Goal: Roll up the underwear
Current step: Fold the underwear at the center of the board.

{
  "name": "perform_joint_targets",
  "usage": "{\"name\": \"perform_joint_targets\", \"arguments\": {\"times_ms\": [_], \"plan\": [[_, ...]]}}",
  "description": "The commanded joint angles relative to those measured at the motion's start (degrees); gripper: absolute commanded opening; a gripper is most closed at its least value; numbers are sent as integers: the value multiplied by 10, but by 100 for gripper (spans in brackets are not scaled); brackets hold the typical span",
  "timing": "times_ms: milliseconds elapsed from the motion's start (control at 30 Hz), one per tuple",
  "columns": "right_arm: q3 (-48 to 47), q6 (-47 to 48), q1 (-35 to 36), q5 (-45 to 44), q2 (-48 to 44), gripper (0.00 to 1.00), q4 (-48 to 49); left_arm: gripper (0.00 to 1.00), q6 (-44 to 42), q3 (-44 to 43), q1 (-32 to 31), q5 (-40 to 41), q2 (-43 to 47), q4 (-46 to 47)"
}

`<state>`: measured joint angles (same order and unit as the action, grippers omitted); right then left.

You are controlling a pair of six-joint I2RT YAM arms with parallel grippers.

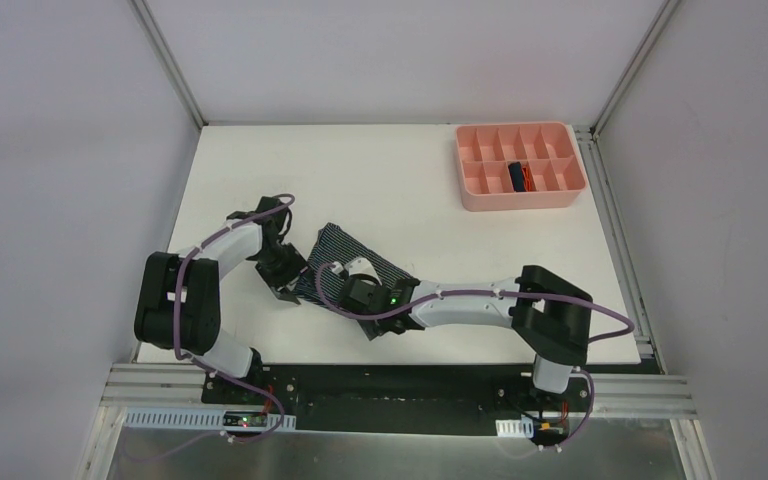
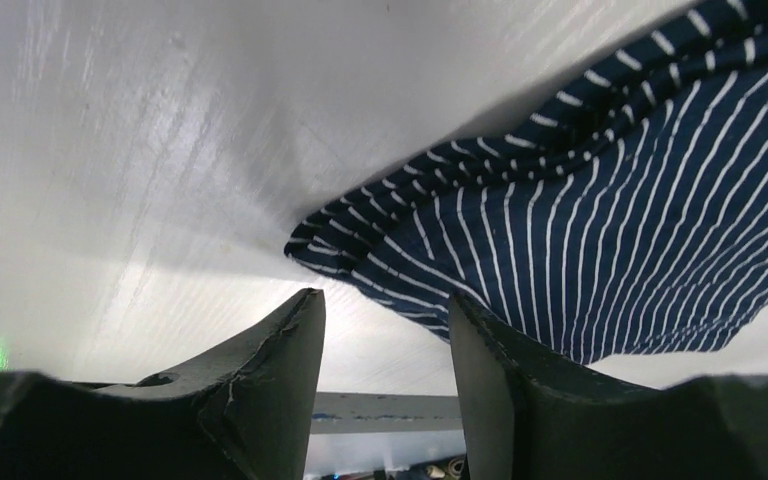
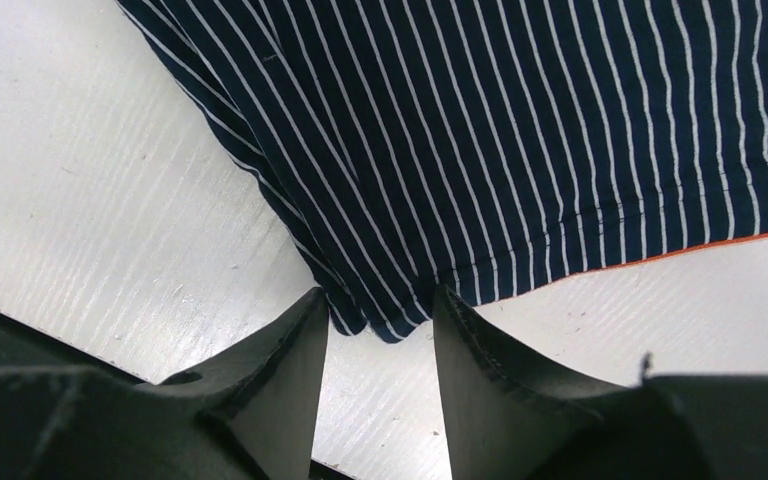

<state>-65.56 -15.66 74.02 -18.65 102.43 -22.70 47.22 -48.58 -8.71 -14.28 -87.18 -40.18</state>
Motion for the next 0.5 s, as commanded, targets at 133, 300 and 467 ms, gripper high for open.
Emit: {"name": "perform_joint_targets", "arguments": {"times_ms": [133, 300, 467], "plan": [[8, -16, 1, -17, 2, 43, 9, 30, 3, 2, -8, 48, -16, 19], [8, -18, 1, -26, -6, 49, 6, 0, -4, -1, -8, 44, -18, 20], [9, -22, 2, -28, -8, 49, 6, 0, -4, 6, -8, 40, -8, 20]]}}
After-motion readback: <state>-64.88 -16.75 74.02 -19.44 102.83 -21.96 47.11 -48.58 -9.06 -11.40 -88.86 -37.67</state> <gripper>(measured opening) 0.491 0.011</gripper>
